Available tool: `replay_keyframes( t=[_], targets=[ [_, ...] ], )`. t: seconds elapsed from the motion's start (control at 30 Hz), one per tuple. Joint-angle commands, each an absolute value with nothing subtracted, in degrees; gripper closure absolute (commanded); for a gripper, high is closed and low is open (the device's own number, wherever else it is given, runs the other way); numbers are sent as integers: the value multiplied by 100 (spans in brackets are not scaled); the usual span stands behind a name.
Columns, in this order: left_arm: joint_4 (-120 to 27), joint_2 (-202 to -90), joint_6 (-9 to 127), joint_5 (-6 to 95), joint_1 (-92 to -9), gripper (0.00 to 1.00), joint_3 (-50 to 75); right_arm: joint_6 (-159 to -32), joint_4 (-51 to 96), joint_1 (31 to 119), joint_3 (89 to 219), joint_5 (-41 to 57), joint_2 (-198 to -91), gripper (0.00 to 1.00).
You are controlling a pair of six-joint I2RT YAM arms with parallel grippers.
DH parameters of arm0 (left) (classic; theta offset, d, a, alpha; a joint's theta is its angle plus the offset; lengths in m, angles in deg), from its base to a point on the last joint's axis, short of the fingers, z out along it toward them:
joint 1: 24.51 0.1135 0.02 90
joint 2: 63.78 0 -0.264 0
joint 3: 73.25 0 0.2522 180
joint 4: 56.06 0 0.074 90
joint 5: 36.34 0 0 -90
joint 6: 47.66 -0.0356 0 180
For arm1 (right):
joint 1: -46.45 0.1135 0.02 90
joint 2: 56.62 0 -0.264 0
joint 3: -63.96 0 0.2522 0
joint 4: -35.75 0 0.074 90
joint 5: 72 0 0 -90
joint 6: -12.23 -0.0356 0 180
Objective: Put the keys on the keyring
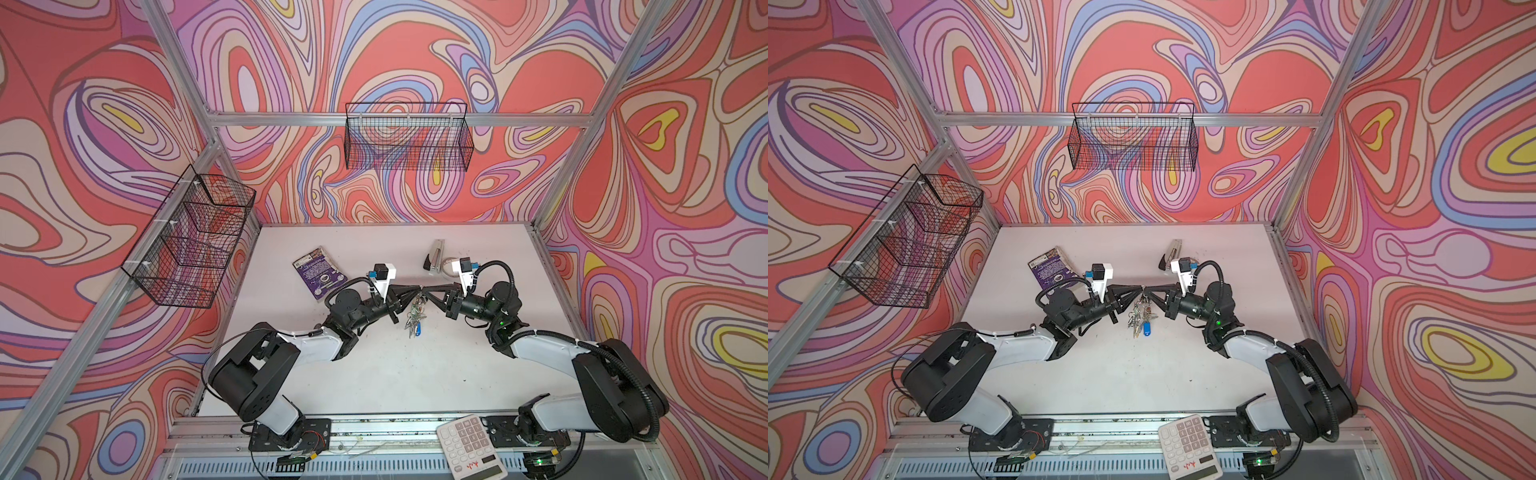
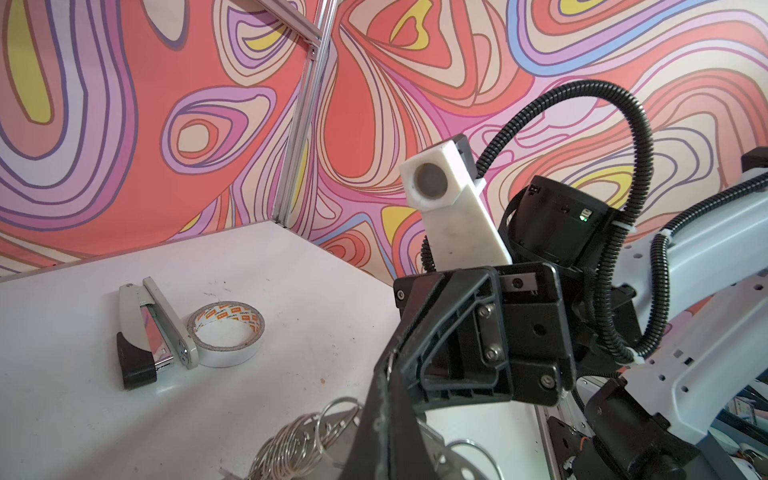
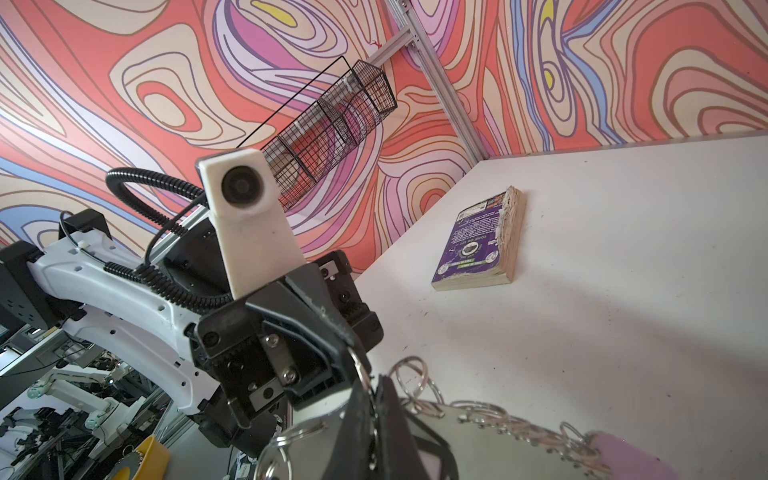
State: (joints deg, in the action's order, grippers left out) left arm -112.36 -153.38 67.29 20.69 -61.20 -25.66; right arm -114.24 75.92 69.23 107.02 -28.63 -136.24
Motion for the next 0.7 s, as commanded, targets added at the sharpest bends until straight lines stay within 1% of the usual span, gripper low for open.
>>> replay_keyframes(
  t=[0.0, 0.13, 0.27, 0.4, 0.47, 0.57, 0.67],
  targets=[
    [-11762, -15328, 6835, 1775, -6019, 100, -2608, -11056, 7302, 7060, 10572, -2669, -13368, 100],
    [-11747, -15406, 6754, 1682, -5958, 100, -2736, -10778, 7222, 7054, 10368, -2147, -13220, 100],
    [-11745, -15542, 6783, 1564, -5940, 96, -2731, -10749, 7516, 7061, 10285, -2146, -13367, 100],
    [-11583, -15555, 6743, 1534, -5884, 93, -2749, -10758, 8192, 7076, 9970, -2006, -13442, 100],
    [-11393, -15529, 6638, 1504, -5879, 91, -2742, -10615, 8151, 7101, 9928, -1987, -13347, 100],
    [-11084, -15445, 6484, 1485, -5870, 83, -2748, -10166, 7647, 7213, 9960, -1763, -13150, 100],
    [-10678, -15295, 6312, 1485, -5861, 78, -2722, -9989, 7597, 7266, 9939, -1805, -13095, 100]
  ],
)
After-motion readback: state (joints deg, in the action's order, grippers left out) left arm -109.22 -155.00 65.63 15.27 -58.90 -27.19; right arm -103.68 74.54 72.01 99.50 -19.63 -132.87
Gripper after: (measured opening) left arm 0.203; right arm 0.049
